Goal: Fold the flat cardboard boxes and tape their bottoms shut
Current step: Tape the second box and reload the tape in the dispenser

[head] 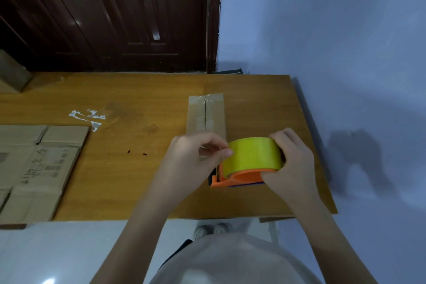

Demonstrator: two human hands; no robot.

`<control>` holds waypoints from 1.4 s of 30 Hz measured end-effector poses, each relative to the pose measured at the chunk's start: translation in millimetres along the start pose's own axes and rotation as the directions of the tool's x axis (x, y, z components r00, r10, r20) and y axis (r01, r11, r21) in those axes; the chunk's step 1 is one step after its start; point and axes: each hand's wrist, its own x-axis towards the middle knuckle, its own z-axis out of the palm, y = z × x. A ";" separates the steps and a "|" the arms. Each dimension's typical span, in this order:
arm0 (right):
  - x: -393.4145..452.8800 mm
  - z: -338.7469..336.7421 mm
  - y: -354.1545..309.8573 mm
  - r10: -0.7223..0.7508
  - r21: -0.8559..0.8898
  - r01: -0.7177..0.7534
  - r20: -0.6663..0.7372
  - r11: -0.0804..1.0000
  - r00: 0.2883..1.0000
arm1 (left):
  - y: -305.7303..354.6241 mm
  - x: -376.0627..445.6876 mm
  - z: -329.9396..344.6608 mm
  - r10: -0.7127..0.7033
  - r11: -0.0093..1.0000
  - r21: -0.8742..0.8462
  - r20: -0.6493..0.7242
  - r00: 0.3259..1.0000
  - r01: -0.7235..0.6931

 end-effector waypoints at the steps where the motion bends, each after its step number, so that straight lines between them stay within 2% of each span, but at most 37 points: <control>1: 0.3 -0.8 -0.4 -0.006 -0.012 0.006 -0.005 1.000 1.000 | -0.9 0.0 1.0 0.016 0.999 0.032 -0.010 1.000 -0.016; 6: 1.3 -5.1 -0.7 -0.021 -0.002 0.021 -0.012 1.000 1.000 | 0.1 0.4 0.4 0.127 0.978 0.165 0.000 0.992 -0.125; 10: 2.7 -9.3 -3.2 -0.040 -0.006 0.040 -0.016 0.999 0.999 | 7.2 -1.8 -3.6 0.084 0.992 0.095 0.007 0.996 -0.085; 24: 8.5 -16.7 -7.6 -0.120 -0.061 0.119 -0.012 0.991 0.993 | 13.5 -3.7 -3.0 0.093 0.987 0.135 -0.017 0.996 -0.090; 31: 8.0 -18.6 -3.4 -0.122 -0.046 0.120 -0.037 0.992 0.992 | 12.6 -3.1 2.9 0.166 0.966 0.203 -0.009 0.986 -0.160; 42: 4.8 -14.4 -3.8 -0.072 -0.041 0.070 -0.047 0.997 0.996 | 6.5 -2.4 6.6 0.237 0.950 0.215 -0.034 0.971 -0.225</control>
